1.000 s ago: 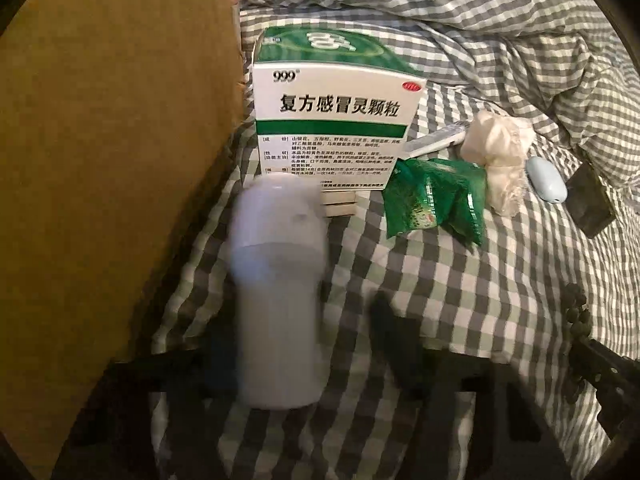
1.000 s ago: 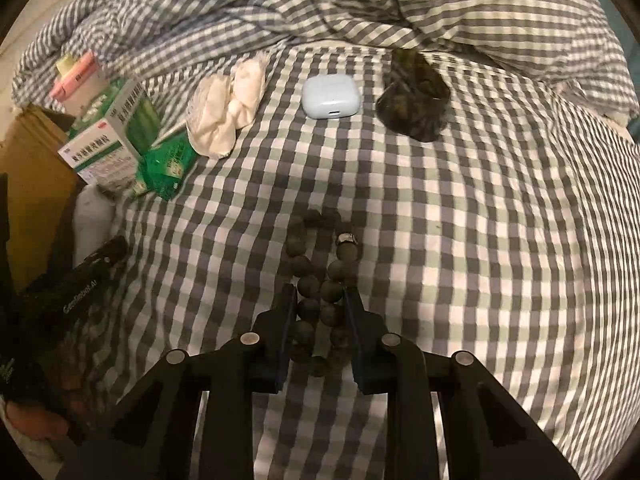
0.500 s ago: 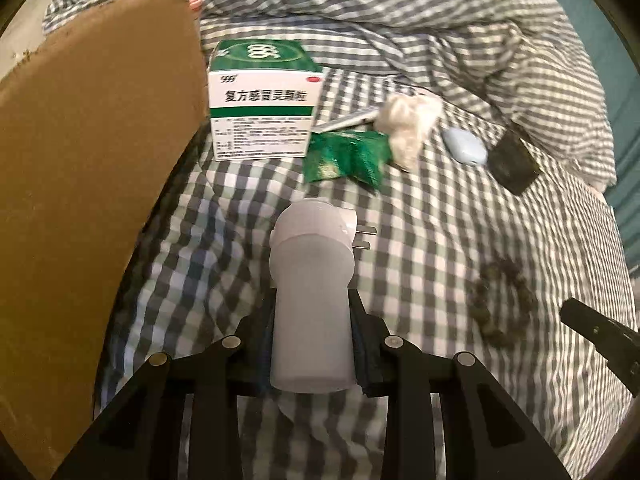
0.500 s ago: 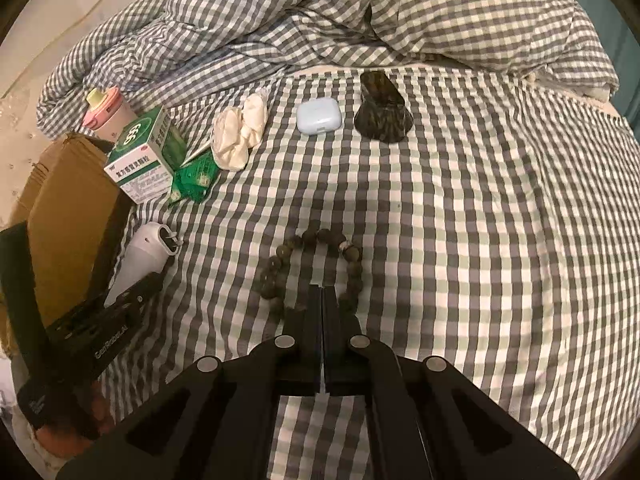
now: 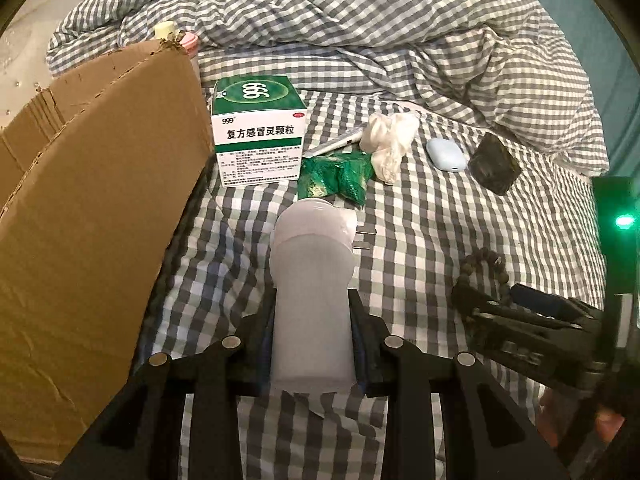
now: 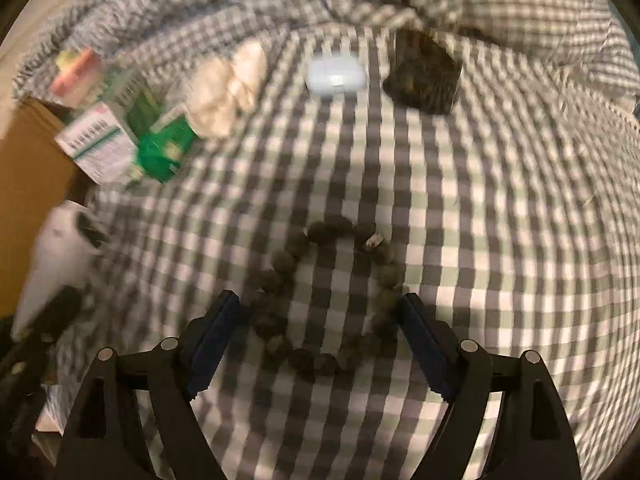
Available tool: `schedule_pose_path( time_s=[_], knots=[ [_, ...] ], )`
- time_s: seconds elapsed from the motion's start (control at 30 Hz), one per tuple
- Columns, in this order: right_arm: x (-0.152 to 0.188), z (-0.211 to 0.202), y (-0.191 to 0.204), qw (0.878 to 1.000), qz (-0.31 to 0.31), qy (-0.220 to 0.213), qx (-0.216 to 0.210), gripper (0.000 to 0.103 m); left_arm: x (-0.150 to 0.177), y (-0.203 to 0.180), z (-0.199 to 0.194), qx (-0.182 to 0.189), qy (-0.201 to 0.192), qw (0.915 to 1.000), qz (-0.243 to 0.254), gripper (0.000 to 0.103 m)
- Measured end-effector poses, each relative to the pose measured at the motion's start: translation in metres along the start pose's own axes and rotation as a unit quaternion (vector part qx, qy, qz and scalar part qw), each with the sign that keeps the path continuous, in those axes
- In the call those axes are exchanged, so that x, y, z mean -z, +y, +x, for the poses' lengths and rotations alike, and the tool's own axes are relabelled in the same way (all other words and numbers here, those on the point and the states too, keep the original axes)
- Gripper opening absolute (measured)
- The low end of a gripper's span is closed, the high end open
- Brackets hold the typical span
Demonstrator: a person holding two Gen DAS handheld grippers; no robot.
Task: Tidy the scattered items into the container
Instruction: 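Grasp the white plug-in device with the left gripper while the right grasps the bead bracelet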
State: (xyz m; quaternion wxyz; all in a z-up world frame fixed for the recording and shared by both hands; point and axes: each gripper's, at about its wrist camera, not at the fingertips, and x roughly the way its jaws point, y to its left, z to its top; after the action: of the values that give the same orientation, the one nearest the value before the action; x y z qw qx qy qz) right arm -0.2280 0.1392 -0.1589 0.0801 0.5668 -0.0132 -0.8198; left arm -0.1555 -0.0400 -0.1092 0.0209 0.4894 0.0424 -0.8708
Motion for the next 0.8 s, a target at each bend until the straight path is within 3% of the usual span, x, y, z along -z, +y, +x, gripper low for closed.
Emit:
schedule_pose_path(
  time_s=[0.03,0.07,0.1,0.17,0.27,0.3,0.37,0.57,0.63,0.67,0.8],
  knots=[
    [0.001,-0.003,-0.001,1.000,0.003,-0.008,0.011,0.069,-0.001,0.000,0.001,0.000,0.001,1.0000,-0.001,0.032],
    [0.002,-0.006,-0.001,1.000,0.000,-0.009,0.021,0.032,-0.001,0.001,0.002,0.000,0.002,1.0000,-0.002,0.032],
    [0.001,-0.010,-0.002,1.000,0.001,-0.009,0.023,0.022,-0.001,0.002,0.002,0.000,0.002,1.0000,-0.002,0.032],
    [0.003,-0.015,-0.014,0.999,0.028,-0.005,-0.031,0.022,-0.001,0.001,0.003,-0.003,0.003,1.0000,-0.003,0.032],
    [0.012,-0.025,-0.022,0.999,0.036,-0.013,-0.033,0.021,-0.001,-0.001,0.001,-0.001,0.002,1.0000,-0.002,0.032],
    [0.014,-0.030,-0.024,0.998,0.039,-0.018,-0.037,0.010,-0.001,-0.001,-0.001,-0.001,0.000,1.0000,0.000,0.032],
    [0.019,-0.047,-0.027,0.997,0.043,-0.030,-0.053,0.009,0.000,-0.003,-0.007,0.000,-0.005,1.0000,0.005,0.032],
    [0.023,-0.070,-0.021,0.998,0.027,-0.040,-0.044,0.010,0.000,-0.007,-0.025,0.005,-0.021,0.9997,0.006,0.032],
    [0.022,-0.066,-0.020,0.999,0.021,-0.039,-0.024,0.035,0.002,-0.006,-0.029,0.007,-0.024,0.9997,0.006,0.032],
    [0.021,-0.062,-0.018,0.999,0.017,-0.039,-0.021,0.056,0.004,-0.006,-0.032,0.006,-0.026,0.9996,0.006,0.032],
    [0.023,-0.040,-0.022,0.999,0.029,-0.011,-0.021,0.047,0.008,-0.001,-0.040,0.004,-0.028,0.9996,0.004,0.032]
  ],
)
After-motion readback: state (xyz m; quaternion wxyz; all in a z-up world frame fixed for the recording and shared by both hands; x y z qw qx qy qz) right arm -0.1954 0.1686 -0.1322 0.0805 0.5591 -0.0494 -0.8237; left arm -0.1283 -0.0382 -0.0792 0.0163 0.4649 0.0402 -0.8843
